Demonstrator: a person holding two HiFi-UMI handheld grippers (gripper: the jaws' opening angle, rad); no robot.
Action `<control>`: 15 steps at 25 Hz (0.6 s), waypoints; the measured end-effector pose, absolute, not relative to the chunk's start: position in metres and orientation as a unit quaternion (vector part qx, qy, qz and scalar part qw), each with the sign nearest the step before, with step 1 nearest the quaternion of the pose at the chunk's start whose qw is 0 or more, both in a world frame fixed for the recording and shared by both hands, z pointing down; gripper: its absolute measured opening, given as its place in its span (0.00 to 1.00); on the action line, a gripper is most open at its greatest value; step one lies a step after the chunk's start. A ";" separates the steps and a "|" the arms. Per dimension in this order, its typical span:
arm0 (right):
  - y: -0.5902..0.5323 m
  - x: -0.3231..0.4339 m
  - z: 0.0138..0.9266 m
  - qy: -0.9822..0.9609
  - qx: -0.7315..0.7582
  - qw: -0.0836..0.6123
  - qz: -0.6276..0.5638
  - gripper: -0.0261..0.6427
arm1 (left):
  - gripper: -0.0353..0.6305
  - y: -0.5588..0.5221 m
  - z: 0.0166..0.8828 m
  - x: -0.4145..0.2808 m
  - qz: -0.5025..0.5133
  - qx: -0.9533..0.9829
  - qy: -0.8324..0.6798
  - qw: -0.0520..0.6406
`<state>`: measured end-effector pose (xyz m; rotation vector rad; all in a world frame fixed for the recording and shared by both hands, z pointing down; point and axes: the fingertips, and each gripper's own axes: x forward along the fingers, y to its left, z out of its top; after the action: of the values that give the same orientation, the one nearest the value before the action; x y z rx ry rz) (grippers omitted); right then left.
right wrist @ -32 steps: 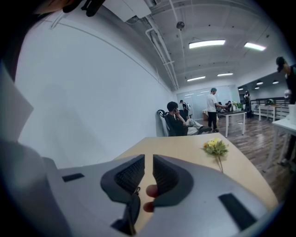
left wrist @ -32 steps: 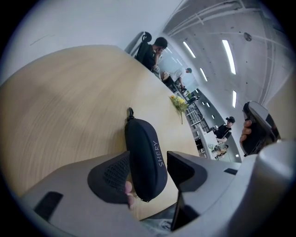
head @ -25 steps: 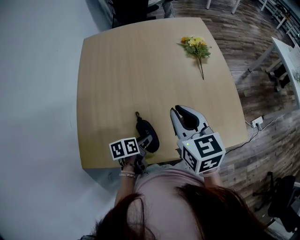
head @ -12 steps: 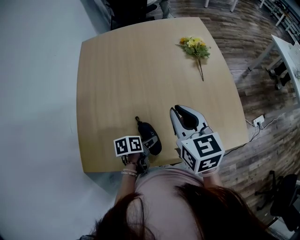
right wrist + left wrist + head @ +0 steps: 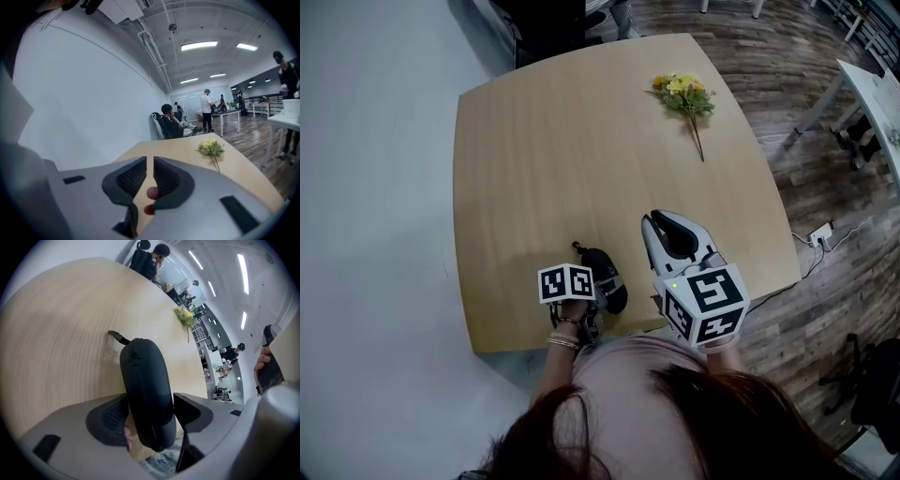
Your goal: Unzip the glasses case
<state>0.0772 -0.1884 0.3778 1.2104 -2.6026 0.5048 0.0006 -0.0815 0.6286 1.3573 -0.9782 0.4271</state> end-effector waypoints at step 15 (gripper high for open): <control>-0.193 0.093 0.381 -0.881 0.423 0.103 0.183 0.11 | 0.48 -0.087 0.636 0.030 0.256 0.618 -0.405 0.623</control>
<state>0.0929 -0.1929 0.3805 1.2493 -2.6005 0.5386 0.0302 -0.0868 0.6356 1.4184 -0.9304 0.5889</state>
